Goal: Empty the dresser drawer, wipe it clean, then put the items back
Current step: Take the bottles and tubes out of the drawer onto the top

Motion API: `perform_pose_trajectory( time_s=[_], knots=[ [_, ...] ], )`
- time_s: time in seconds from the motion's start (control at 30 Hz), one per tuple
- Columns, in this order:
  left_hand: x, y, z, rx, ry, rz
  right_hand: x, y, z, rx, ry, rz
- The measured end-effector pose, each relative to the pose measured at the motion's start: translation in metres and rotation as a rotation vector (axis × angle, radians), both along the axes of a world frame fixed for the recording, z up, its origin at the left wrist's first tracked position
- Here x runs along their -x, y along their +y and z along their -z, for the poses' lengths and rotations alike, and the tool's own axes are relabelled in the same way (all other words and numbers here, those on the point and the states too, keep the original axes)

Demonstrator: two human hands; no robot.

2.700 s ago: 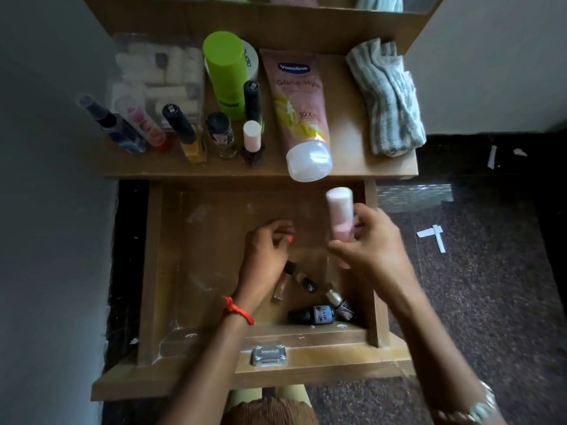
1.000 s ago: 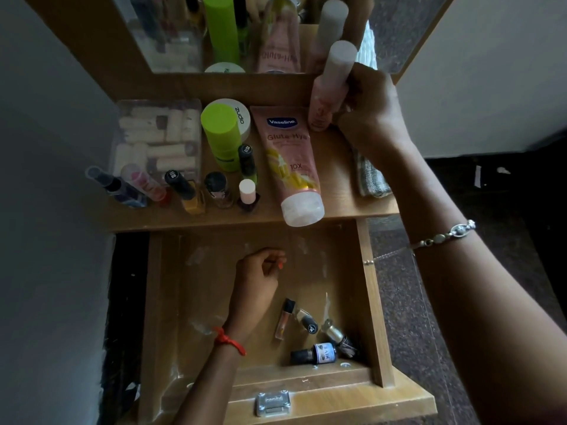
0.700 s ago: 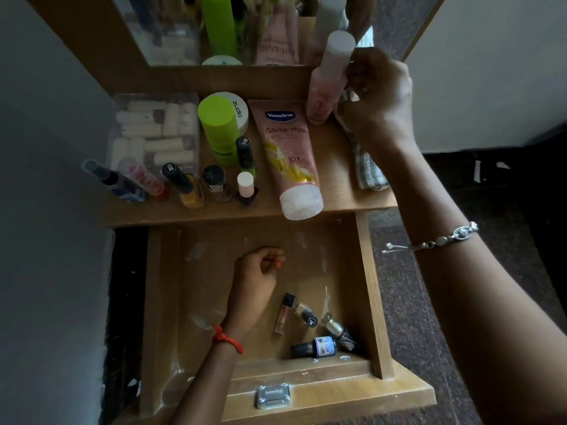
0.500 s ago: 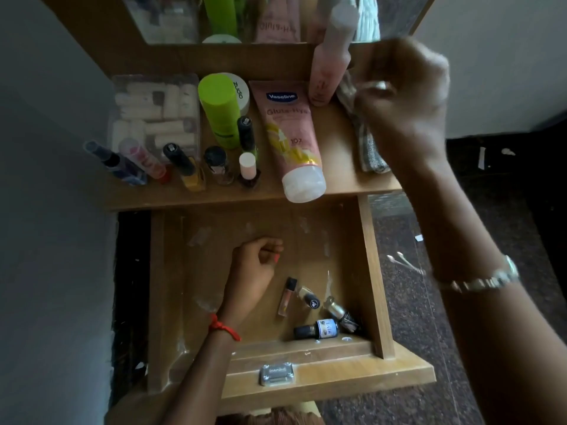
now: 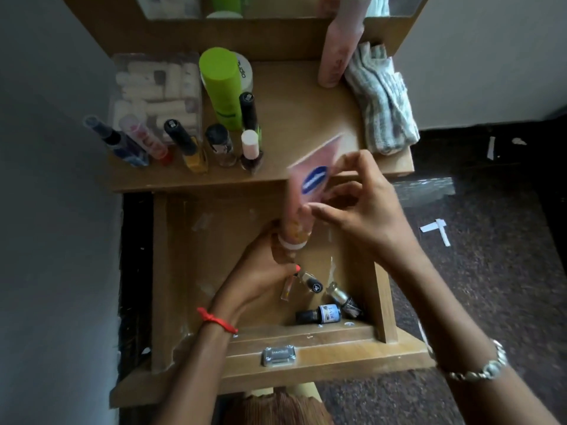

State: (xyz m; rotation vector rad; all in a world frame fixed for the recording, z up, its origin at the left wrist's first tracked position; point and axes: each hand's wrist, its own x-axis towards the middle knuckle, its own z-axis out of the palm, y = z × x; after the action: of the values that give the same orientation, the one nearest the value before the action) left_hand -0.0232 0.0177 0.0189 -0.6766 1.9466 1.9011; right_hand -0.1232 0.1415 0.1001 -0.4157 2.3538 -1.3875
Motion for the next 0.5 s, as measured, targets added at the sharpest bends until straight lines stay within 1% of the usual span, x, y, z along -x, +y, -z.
perform_pose_trajectory(
  time_s=[0.07,0.13,0.2,0.27,0.37,0.5],
  knots=[
    [0.005,0.001,-0.009,-0.199,0.030,-0.096,0.001,-0.010,0.001,0.043,-0.007,0.024],
    [0.009,0.004,-0.017,-0.263,0.042,-0.156,-0.001,-0.016,0.002,0.051,0.013,0.045],
    [0.013,0.004,-0.024,-0.272,0.040,-0.196,-0.006,-0.019,0.001,0.049,0.022,0.051],
    [0.014,0.001,-0.027,-0.241,0.051,-0.199,-0.009,-0.018,0.002,0.075,0.002,0.046],
    [0.012,-0.004,-0.031,-0.206,0.071,-0.134,-0.013,-0.011,0.005,0.113,-0.042,0.090],
    [0.013,-0.005,-0.040,-0.199,0.082,-0.048,-0.011,-0.004,0.006,0.112,-0.045,0.149]
  ],
)
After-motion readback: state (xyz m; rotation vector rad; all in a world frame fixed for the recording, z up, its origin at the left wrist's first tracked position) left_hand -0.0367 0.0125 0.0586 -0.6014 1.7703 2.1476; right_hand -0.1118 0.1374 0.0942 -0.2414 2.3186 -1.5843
